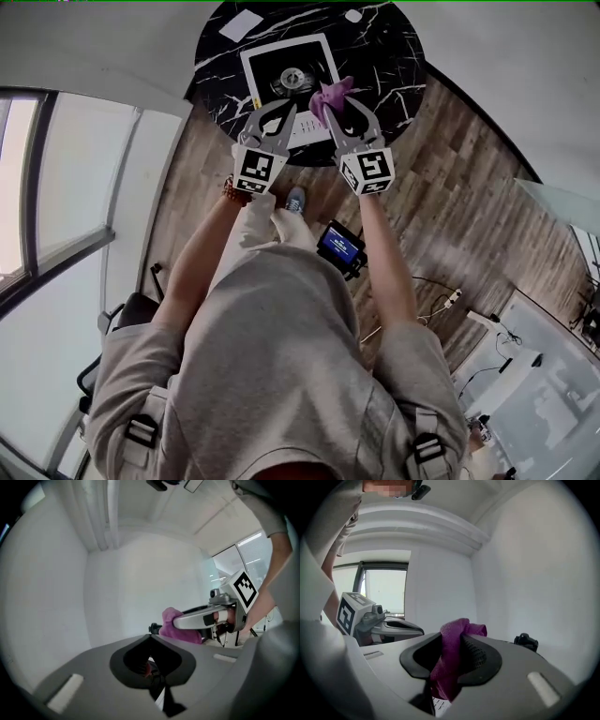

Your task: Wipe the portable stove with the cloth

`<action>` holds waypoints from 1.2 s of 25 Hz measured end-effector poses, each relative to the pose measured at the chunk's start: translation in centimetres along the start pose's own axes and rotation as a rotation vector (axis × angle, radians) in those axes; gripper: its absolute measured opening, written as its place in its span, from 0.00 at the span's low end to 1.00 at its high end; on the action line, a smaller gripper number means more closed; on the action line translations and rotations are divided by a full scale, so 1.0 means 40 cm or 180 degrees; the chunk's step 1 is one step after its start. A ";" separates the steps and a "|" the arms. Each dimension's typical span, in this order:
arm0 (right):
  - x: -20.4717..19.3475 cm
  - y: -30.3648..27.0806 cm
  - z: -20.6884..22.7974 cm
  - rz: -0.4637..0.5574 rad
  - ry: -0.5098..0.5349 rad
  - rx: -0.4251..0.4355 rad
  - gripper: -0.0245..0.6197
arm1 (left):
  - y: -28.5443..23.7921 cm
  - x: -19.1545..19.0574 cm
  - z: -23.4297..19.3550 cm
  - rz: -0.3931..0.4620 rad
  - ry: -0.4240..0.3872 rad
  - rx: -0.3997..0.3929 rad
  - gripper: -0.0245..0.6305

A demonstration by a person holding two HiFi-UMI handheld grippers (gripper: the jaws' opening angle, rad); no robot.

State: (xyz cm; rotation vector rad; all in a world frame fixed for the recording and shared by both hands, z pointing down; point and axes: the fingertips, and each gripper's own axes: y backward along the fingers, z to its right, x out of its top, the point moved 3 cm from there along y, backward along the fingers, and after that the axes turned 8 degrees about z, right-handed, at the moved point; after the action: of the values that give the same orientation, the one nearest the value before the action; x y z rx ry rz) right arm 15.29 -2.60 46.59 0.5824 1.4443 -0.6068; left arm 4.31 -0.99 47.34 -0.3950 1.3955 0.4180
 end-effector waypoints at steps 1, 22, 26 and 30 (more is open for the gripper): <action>0.019 0.006 -0.012 0.0039 0.0061 0.0050 0.24 | 0.006 0.022 0.007 0.0059 -0.0037 0.0016 0.03; 0.378 0.183 -0.123 0.0783 0.0777 -0.0054 0.24 | 0.140 0.365 0.047 0.0896 -0.0411 0.0348 0.03; 0.410 0.218 -0.153 0.0859 0.0921 -0.0087 0.24 | 0.177 0.398 0.053 0.0982 -0.0593 0.0359 0.03; 0.419 0.237 -0.167 0.0880 0.0973 -0.0160 0.24 | 0.209 0.405 0.053 0.1001 -0.0675 0.0372 0.03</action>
State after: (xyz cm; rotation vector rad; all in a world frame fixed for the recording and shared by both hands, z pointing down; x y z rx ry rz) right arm 17.61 8.38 29.56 0.8456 1.6217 -0.2692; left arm 3.93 8.09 31.41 -0.0316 1.2689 0.6133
